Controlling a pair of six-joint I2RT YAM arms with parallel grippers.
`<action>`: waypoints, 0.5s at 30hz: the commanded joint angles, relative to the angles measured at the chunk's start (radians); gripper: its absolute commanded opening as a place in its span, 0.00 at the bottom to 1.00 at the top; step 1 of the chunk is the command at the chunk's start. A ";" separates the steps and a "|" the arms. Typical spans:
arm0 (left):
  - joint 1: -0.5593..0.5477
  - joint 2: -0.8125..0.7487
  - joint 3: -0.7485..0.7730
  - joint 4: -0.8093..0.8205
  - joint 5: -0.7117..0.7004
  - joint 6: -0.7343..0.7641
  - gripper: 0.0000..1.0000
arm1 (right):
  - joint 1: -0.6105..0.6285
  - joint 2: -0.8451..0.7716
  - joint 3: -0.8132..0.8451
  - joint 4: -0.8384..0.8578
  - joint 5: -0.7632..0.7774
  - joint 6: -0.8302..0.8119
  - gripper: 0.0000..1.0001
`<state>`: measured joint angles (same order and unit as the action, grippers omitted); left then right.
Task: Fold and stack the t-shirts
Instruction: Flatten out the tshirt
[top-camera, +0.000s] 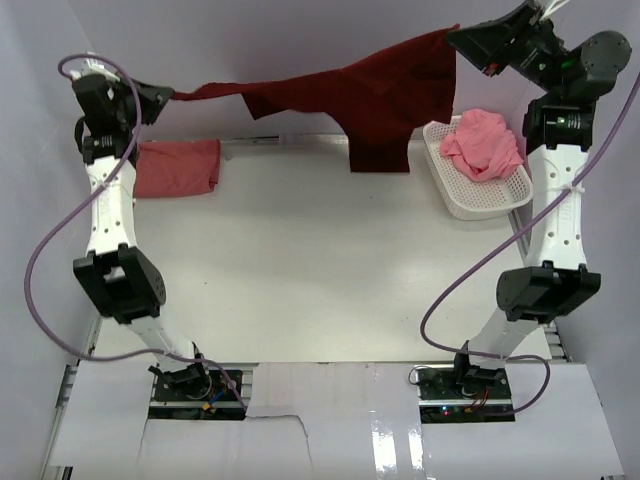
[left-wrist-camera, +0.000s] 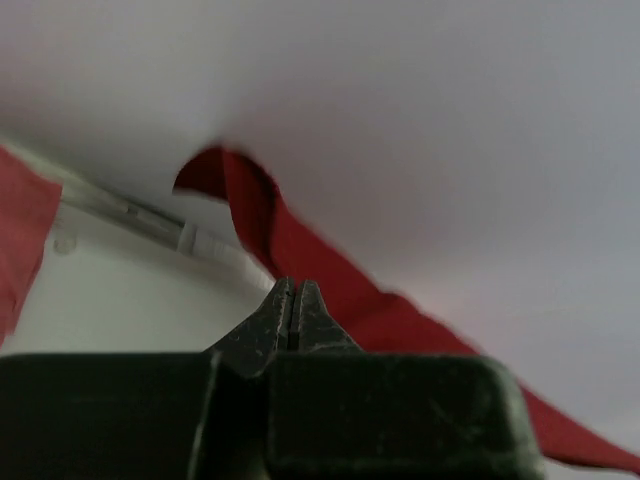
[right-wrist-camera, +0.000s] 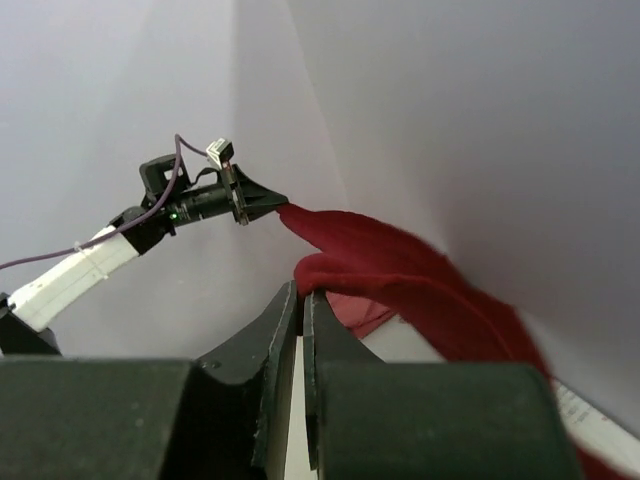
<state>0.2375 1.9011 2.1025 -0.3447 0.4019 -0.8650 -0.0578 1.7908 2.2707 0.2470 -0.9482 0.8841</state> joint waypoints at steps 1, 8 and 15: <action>-0.003 -0.334 -0.433 0.335 0.019 -0.011 0.00 | 0.000 -0.172 -0.246 0.287 -0.100 0.047 0.08; -0.033 -0.551 -1.012 0.374 0.040 0.006 0.00 | 0.018 -0.514 -1.209 0.203 -0.009 -0.115 0.08; -0.056 -0.502 -1.239 0.011 -0.056 0.156 0.00 | 0.030 -0.688 -1.565 -0.332 0.162 -0.360 0.08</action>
<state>0.1864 1.4078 0.9051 -0.1181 0.4103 -0.8093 -0.0349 1.2316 0.7750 0.1822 -0.8749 0.6930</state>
